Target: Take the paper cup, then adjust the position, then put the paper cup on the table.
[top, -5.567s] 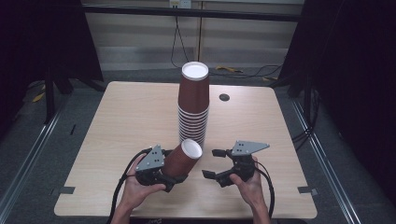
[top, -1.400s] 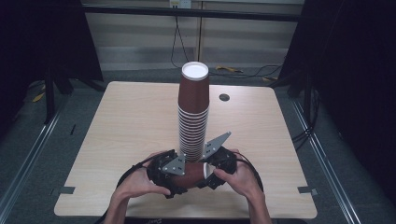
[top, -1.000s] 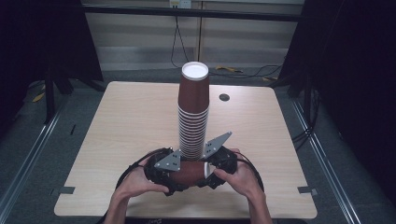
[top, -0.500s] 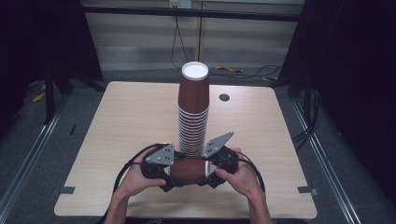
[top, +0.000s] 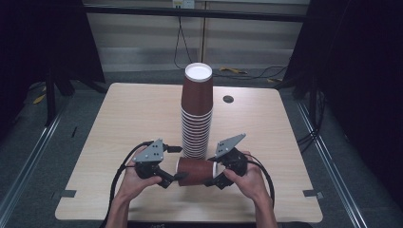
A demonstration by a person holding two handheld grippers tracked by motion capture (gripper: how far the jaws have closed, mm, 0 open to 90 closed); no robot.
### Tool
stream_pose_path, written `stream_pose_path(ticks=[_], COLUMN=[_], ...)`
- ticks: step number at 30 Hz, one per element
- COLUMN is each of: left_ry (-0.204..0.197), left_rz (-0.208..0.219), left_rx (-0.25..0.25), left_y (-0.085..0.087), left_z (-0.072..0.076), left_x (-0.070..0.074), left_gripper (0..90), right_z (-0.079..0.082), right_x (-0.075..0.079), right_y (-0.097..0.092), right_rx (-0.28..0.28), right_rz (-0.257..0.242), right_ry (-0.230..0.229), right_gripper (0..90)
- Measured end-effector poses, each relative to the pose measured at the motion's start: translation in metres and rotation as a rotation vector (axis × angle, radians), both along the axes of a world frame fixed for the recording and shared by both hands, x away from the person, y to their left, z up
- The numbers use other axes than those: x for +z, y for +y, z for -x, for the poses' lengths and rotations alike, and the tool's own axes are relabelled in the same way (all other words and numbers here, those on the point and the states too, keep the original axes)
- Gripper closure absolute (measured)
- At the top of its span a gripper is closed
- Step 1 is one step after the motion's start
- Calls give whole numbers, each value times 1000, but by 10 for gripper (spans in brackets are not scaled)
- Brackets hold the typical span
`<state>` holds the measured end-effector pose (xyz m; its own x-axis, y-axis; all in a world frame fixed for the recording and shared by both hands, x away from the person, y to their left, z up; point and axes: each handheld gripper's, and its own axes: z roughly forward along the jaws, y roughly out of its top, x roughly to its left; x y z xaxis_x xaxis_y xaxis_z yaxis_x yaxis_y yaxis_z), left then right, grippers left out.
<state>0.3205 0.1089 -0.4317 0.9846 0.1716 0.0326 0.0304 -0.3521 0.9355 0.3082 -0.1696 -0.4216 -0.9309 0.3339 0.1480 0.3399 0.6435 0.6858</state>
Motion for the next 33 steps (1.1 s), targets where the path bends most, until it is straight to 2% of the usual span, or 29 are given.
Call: stream_pose_path(ticks=[6,13,21,23,25,26,31,32,33], left_ry=[-7,-20,1,8,7,7,11,17,17], left_rz=[35,61,104,130,136,150,161,182,182], left_rx=[38,56,74,88,94,91,92,96,96], left_y=[9,14,24,26,26,26,26,27,27], left_z=[2,7,10,10,11,13,15,16,16], left_x=[-1,-3,-9,-10,-10,-10,-10,-10,-10], left_gripper=[155,156,156,156,156,156,156,156,156], right_z=[1,2,2,3,4,5,7,7,7], right_x=[-1,-12,-14,-15,-15,-15,-19,-21,-21], right_y=[-6,-11,-10,-9,-10,-10,-16,-19,-19], right_rx=[-22,-37,-29,-28,-41,-39,-57,-60,-60], right_rz=[-23,-97,-137,-145,-149,-160,-215,-222,-222], right_ry=[10,24,12,8,-3,-3,-9,-6,-6], right_gripper=[220,221,221,220,221,221,220,221,221])
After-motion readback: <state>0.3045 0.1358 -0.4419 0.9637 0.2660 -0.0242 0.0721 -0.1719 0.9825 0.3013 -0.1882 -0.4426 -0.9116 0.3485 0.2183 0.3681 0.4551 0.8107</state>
